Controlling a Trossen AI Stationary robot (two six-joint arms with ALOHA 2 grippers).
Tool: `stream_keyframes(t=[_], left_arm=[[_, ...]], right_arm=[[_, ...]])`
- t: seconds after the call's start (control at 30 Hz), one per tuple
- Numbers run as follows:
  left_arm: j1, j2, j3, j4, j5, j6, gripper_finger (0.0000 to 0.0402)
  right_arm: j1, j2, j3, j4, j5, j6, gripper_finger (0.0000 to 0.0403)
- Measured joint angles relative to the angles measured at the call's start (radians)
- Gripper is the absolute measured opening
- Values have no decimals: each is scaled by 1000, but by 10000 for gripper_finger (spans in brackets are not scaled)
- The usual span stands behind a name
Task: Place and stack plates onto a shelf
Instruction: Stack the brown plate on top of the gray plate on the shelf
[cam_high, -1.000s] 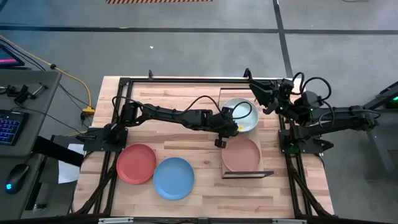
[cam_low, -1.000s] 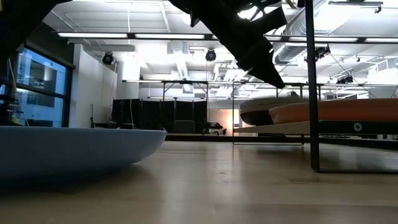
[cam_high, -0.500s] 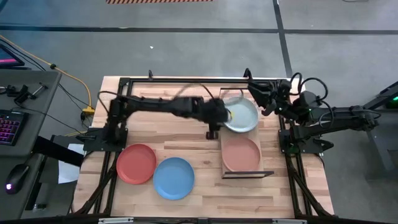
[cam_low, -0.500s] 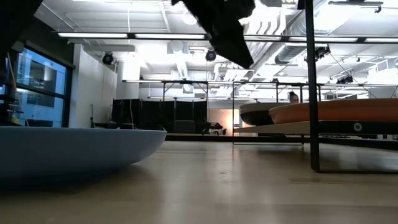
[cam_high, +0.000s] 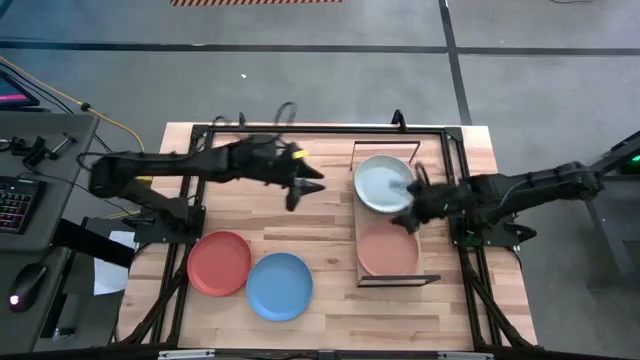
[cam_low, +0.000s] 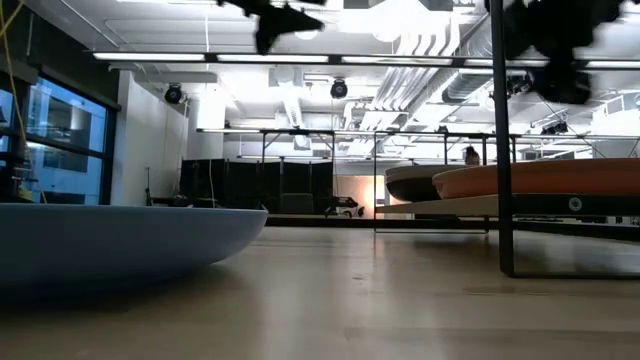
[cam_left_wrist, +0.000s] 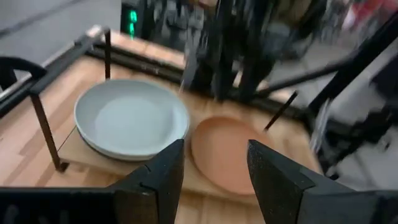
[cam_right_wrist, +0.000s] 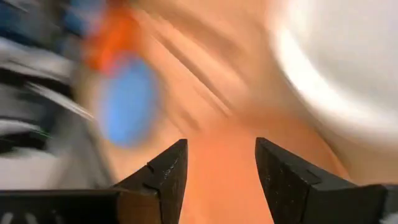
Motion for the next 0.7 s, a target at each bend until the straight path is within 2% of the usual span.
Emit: stream_keyframes(t=[0.07,0.17,0.3,0.7], left_arm=[[-12,-75,-78,37,-38,-39,163],[-30,-151,-157,75,-116,-106,163],[-34,-202,-199,80,-182,-153,163],[-34,-206,-203,102,-181,-154,163]], right_arm=[[67,37,-1,-146,-2,94,169],[149,97,-1,-278,-17,197,169],[206,180,-1,-322,-17,273,169],[191,376,-1,-265,10,329,169]])
